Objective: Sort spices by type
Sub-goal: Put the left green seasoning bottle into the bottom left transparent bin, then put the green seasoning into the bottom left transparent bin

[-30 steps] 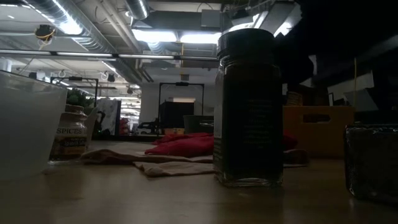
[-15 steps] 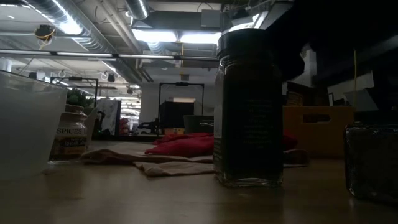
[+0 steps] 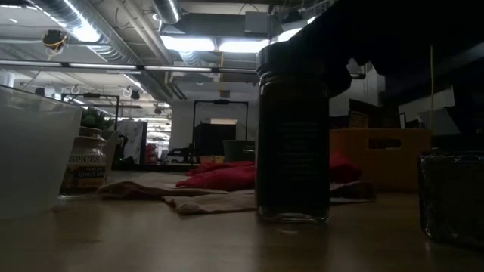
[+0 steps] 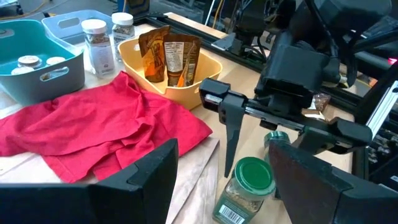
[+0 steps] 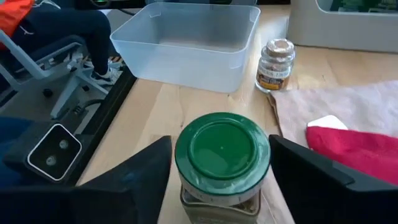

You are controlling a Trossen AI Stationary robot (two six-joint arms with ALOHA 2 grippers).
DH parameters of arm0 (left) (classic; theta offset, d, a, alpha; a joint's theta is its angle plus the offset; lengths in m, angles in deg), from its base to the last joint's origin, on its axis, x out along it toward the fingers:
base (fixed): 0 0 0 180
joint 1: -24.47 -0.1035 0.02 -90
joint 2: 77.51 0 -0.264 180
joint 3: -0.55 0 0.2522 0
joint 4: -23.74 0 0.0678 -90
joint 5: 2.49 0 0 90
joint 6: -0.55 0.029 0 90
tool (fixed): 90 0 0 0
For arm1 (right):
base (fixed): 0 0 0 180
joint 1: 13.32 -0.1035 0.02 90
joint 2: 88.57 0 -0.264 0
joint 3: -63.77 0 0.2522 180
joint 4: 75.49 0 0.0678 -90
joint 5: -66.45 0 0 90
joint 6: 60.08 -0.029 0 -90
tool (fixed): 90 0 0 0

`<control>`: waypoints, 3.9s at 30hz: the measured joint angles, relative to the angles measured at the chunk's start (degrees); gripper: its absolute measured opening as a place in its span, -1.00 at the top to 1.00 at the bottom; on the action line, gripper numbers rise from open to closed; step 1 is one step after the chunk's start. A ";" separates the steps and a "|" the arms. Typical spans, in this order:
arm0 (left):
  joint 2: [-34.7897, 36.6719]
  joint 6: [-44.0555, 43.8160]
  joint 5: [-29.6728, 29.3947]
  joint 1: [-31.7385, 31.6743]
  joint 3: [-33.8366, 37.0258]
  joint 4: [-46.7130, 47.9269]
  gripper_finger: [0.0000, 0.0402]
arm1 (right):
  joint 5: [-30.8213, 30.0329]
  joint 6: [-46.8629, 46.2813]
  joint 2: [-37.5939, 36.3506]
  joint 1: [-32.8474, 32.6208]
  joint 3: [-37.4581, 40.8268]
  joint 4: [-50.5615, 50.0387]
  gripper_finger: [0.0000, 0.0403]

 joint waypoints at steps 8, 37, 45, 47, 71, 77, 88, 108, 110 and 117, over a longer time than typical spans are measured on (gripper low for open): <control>0.00 0.19 0.00 0.01 0.00 0.00 -0.17 | 1.05 0.58 0.00 0.00 0.01 -0.12 -0.04; 9.51 10.88 -7.43 4.12 -0.05 -0.01 -0.17 | 7.77 16.84 9.08 2.94 -23.28 3.58 -0.07; 10.80 12.51 -10.81 7.15 -0.05 -0.06 -0.17 | 9.49 18.83 16.88 6.31 -31.11 3.16 -0.07; 10.82 13.05 -11.22 7.69 -0.05 -0.06 -0.17 | 10.64 18.85 18.53 7.16 -32.40 3.04 -0.07; 10.84 12.98 -13.09 9.02 -0.03 0.00 -0.17 | 15.02 18.48 23.87 9.64 -34.50 -1.04 -0.07; 10.84 12.85 -13.09 9.02 -0.03 0.00 -0.17 | 14.97 18.43 23.85 9.64 -34.50 -1.33 -0.12; 10.84 12.83 -13.07 9.02 -0.03 0.00 -0.17 | 14.54 17.76 23.74 9.64 -34.50 -1.19 -0.35; 10.84 11.79 -13.05 10.93 -0.03 -0.04 -0.17 | 14.67 18.00 11.49 9.64 -34.52 -22.67 -0.36; 10.84 10.92 -13.02 11.08 -0.03 -0.02 -0.17 | 15.46 18.02 9.76 9.64 -34.52 -26.91 -0.36; 10.82 10.21 -11.43 11.71 -0.03 0.10 -0.17 | 15.86 16.66 4.92 9.64 -36.94 -43.65 -0.36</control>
